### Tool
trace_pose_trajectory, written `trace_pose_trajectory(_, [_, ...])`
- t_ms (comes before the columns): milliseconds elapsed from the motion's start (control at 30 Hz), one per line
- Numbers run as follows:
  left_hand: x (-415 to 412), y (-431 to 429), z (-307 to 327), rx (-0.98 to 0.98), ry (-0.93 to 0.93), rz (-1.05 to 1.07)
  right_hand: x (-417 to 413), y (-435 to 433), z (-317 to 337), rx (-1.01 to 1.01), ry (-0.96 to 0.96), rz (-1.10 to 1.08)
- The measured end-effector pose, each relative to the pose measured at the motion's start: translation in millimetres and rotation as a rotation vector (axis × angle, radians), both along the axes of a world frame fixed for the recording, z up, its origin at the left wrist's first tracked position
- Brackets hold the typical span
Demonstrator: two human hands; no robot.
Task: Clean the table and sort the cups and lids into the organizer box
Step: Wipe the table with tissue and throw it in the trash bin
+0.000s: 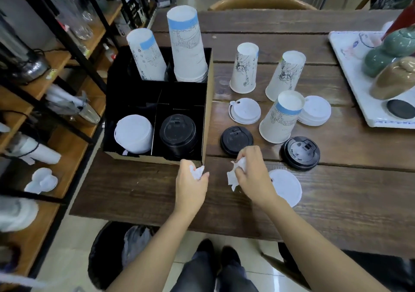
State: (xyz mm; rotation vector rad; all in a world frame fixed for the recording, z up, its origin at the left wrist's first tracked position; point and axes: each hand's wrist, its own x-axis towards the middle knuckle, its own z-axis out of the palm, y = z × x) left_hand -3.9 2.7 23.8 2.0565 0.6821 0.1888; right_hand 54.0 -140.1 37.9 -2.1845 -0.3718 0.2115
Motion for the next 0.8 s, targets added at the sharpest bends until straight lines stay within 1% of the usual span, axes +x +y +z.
trace_pose_trajectory(67, [-12.5, 6.3, -1.6, -0.107, -0.018, 0.06, -3.6, 12.7, 0.9, 0.034, -0.024, 0.06])
trace_pose_trajectory(133, [-27.6, 17.1, -1.0, -0.232, -0.085, 0.152, -13.7, 29.7, 3.2, 0.045, -0.008, 0.137])
trace_pose_trajectory(200, [-42.5, 30.8, 2.6, -0.347, -0.17, 0.272, -25.6, 49.4, 3.9, 0.072, -0.021, 0.258])
trace_pose_trajectory(267, [-56.8, 46.3, 6.8, -0.415, -0.218, 0.366, -39.7, 72.1, 10.4, 0.093, 0.011, 0.359])
trace_pose_trajectory(400, [-83.3, 78.2, 2.6, -0.418, -0.225, 0.516, -65.8, 117.6, 23.8, 0.102, 0.001, 0.477])
trace_pose_trajectory(467, [-97.8, 94.6, -4.3, -0.383, -0.217, 0.539, -78.1, 138.1, 26.1, 0.034, 0.032, 0.518])
trace_pose_trajectory(600, [-134.7, 135.1, -7.9, -0.367, -0.174, 0.603, -106.9, 179.9, 24.1, -0.07, -0.002, 0.538])
trace_pose_trajectory(700, [-171.3, 169.8, -11.9, -0.32, -0.133, 0.654, -135.1, 217.3, 13.2, -0.168, 0.054, 0.573])
trace_pose_trajectory(800, [-210.3, 208.8, -29.4, -0.296, -0.08, 0.677, -167.0, 257.7, -6.6, -0.302, 0.041, 0.67])
